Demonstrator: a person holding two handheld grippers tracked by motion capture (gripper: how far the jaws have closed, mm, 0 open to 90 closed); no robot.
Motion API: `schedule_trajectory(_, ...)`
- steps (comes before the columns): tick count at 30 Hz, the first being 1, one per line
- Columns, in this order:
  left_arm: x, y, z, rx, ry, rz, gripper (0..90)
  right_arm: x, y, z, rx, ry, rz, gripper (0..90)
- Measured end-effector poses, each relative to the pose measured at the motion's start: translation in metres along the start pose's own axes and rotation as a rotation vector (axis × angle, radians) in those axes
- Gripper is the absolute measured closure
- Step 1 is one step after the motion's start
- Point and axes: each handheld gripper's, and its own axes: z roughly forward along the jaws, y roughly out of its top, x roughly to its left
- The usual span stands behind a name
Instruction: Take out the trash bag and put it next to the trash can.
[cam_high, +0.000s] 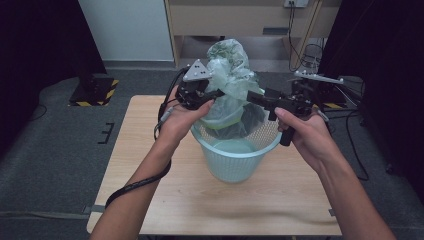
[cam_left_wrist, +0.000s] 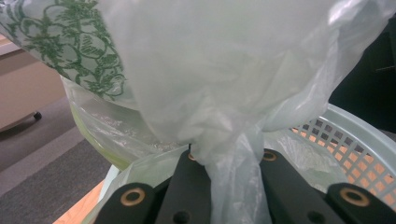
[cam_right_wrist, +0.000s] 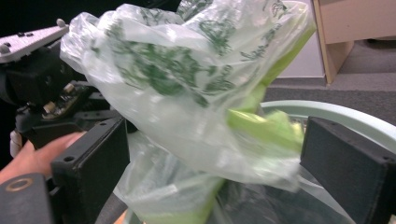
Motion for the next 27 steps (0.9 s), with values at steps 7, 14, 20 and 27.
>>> schedule_trajectory(7, 0.005, 0.001, -0.006, -0.011, -0.017, 0.012, 88.6, -0.011, -0.005, -0.006, -0.002, -0.007, 0.012, 5.5)
schedule_trajectory(14, 0.009, -0.001, -0.011, -0.037, -0.066, 0.034, 88.6, -0.020, -0.007, -0.010, -0.013, -0.010, 0.014, 5.1)
schedule_trajectory(20, 0.013, 0.000, -0.016, -0.049, -0.069, 0.023, 88.6, -0.027, -0.008, -0.013, -0.017, -0.030, 0.020, 5.0)
schedule_trajectory(27, 0.015, 0.001, -0.024, -0.060, -0.060, 0.023, 88.6, -0.035, -0.011, -0.017, -0.017, -0.047, 0.024, 5.1)
